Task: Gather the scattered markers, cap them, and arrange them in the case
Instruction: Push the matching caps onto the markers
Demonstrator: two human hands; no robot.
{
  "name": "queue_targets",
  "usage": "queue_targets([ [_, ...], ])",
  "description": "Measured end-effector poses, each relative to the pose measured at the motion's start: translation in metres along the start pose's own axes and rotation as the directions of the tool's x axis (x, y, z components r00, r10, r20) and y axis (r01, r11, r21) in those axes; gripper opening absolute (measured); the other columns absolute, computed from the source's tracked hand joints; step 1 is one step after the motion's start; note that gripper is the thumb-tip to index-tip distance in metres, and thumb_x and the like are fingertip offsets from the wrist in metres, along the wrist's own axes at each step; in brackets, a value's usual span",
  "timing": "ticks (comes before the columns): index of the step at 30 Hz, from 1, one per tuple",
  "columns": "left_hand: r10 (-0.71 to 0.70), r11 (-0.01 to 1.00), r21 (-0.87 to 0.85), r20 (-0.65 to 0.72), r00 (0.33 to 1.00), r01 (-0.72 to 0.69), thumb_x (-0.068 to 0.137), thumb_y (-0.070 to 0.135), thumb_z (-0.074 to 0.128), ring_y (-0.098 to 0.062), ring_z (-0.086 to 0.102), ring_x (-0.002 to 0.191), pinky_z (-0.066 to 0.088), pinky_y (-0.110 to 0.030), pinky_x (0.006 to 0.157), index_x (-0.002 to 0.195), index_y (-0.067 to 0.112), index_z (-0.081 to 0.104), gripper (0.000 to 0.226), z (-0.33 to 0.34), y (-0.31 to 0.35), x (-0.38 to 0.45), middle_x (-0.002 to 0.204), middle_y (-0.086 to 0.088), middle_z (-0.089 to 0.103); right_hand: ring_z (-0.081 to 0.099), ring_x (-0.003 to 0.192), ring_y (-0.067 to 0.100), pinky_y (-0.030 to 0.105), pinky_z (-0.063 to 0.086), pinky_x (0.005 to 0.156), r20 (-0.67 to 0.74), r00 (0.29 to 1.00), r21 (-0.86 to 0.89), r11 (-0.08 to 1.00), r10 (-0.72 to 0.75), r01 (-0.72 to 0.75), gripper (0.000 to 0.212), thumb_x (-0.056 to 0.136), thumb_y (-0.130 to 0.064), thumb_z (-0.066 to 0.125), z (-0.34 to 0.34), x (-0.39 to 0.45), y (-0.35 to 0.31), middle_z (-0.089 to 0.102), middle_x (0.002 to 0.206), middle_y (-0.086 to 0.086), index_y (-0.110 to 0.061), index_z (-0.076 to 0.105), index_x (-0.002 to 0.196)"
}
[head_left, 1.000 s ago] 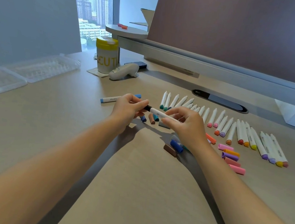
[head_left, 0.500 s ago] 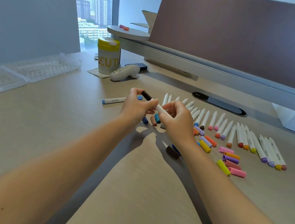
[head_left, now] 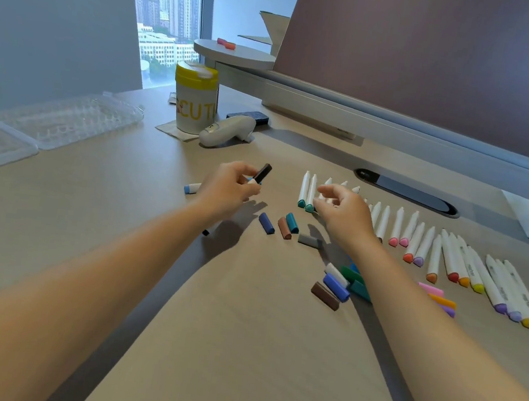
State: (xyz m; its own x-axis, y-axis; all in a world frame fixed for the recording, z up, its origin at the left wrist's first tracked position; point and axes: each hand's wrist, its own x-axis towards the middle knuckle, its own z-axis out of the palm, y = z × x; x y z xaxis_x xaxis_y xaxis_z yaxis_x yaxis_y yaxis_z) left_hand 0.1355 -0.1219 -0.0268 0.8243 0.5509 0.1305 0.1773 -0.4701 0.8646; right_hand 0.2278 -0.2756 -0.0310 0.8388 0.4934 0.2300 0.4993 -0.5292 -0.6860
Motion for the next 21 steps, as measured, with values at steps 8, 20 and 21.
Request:
queue_targets([
  [8,0.16,0.87,0.473,-0.004,0.987,-0.139,0.092,0.022,0.053,-0.017,0.046,0.091,0.042,-0.031,0.081,0.111,0.011,0.06,0.023,-0.006,-0.019,0.026,0.108,-0.008,0.057,0.031,0.13,0.028,0.041,0.025,0.102,0.142,0.99,-0.461,0.885,0.007,0.06,0.039,0.093,-0.037,0.046,0.022,0.037,0.0,0.046,0.138,0.008,-0.026,0.049,0.13],
  [20,0.153,0.738,0.653,0.083,0.985,-0.169,0.09,0.027,0.054,-0.024,0.047,0.108,0.039,-0.035,0.09,0.12,0.017,0.056,0.031,-0.012,-0.026,0.03,0.114,-0.007,0.057,0.055,0.099,0.021,0.033,0.04,0.088,0.056,0.994,-0.318,0.942,-0.094,0.107,0.013,0.087,-0.019,0.06,0.031,0.041,-0.012,0.063,0.102,0.009,-0.011,0.06,0.097],
  [21,0.157,0.748,0.641,0.081,0.984,-0.172,0.09,0.028,0.054,-0.023,0.047,0.108,0.04,-0.035,0.09,0.119,0.017,0.056,0.031,-0.012,-0.024,0.029,0.114,-0.006,0.056,0.057,0.098,0.021,0.031,0.045,0.082,0.048,0.995,-0.288,0.953,-0.089,0.099,0.015,0.086,-0.017,0.061,0.029,0.041,-0.012,0.064,0.103,0.01,-0.011,0.059,0.099],
])
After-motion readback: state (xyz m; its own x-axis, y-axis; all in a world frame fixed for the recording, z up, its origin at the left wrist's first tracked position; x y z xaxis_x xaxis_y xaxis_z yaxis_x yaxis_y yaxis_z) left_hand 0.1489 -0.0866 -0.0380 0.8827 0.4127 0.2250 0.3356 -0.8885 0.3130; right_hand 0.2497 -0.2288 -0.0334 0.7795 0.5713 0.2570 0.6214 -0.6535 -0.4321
